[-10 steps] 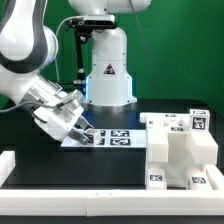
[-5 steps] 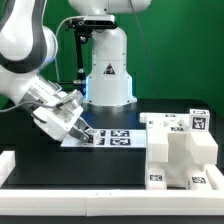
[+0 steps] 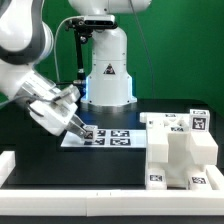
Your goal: Assemble chair
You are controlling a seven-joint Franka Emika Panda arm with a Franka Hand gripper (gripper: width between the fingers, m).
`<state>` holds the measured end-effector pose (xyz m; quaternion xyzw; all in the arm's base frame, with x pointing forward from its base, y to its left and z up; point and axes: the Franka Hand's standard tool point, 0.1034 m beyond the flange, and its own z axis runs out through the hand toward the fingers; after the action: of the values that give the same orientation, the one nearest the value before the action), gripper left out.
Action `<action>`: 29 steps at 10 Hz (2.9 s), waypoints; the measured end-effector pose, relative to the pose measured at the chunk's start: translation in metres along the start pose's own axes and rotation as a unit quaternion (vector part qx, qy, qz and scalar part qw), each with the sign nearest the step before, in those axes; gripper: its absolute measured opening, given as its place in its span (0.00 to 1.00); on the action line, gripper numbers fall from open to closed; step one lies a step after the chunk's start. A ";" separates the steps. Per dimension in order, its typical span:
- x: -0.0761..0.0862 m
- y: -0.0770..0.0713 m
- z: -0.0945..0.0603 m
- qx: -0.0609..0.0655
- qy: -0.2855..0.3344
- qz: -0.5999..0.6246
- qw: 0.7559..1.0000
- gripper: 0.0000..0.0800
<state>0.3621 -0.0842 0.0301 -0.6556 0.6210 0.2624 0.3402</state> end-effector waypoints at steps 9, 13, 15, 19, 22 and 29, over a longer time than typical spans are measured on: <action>-0.070 -0.069 -0.038 -0.088 0.153 -0.148 0.973 0.35; -0.117 -0.121 -0.029 -0.069 0.287 -0.217 0.931 0.35; -0.116 -0.124 -0.027 -0.052 0.347 -0.211 0.912 0.35; -0.139 -0.174 0.014 -0.107 0.429 -0.331 0.833 0.35; -0.145 -0.182 0.027 -0.127 0.418 -0.367 0.822 0.35; -0.160 -0.195 0.034 -0.213 0.401 -0.509 0.731 0.35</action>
Offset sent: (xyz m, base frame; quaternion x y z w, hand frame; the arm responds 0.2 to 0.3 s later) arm 0.0099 0.0363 0.0669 -0.1090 -0.0295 -0.0603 0.9918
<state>0.5437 0.0430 0.1546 -0.9731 0.2010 -0.1124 -0.0065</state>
